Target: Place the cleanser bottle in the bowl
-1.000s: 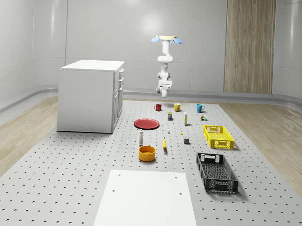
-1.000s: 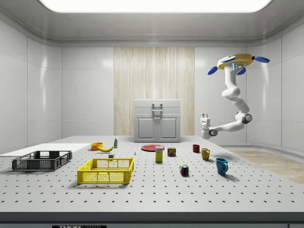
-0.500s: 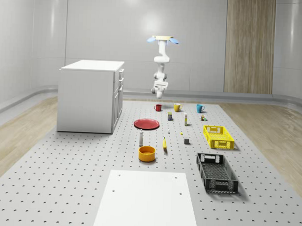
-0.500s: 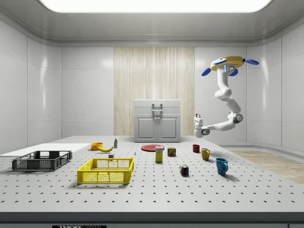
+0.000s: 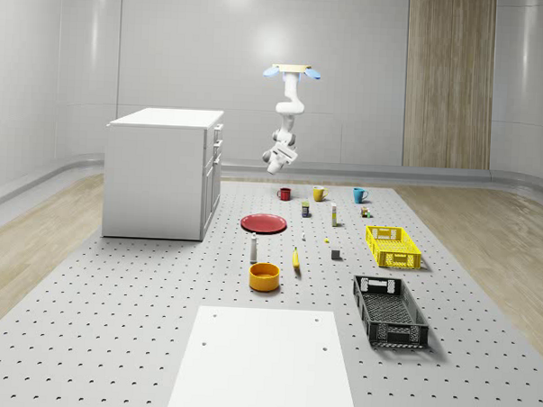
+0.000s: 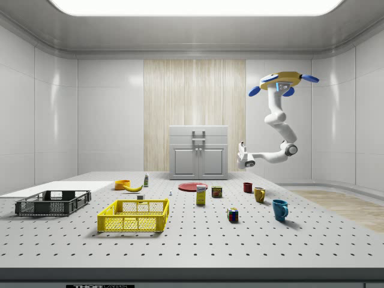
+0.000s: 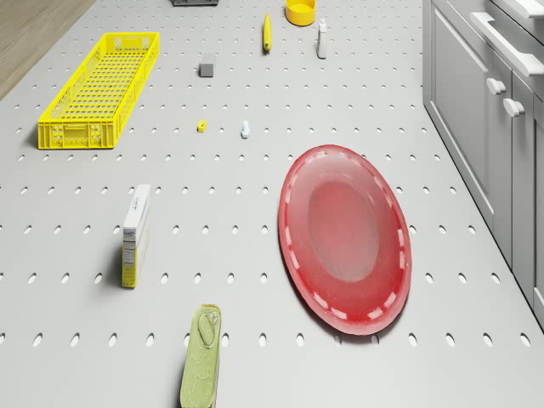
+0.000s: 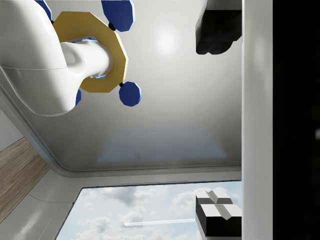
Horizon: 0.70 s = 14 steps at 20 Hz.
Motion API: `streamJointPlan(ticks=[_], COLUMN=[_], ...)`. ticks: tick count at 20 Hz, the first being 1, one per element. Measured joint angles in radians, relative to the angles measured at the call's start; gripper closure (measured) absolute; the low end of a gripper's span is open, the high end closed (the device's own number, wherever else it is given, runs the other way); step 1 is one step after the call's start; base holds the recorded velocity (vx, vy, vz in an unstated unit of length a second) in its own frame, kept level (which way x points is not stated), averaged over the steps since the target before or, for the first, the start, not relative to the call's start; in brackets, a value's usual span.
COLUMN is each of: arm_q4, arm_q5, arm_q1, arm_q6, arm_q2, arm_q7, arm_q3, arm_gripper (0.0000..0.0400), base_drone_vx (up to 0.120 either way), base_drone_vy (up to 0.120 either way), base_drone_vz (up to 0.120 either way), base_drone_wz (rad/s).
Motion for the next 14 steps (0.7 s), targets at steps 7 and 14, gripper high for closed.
streamJointPlan(ticks=[7,14], arm_q4=[-0.353,-0.674], arm_q5=[-0.703,-1.310], arm_q1=[-0.194,-0.552], arm_q6=[0.017,-0.113], arm_q2=[-0.079,-0.174], arm_q7=[0.175,0.472], arm_q3=[0.424,0.736], arm_gripper=[0.0000,0.0000], base_drone_vx=[0.120,0.120], base_drone_vy=[0.000,0.000], base_drone_vz=[0.000,0.000], base_drone_wz=[0.000,0.000])
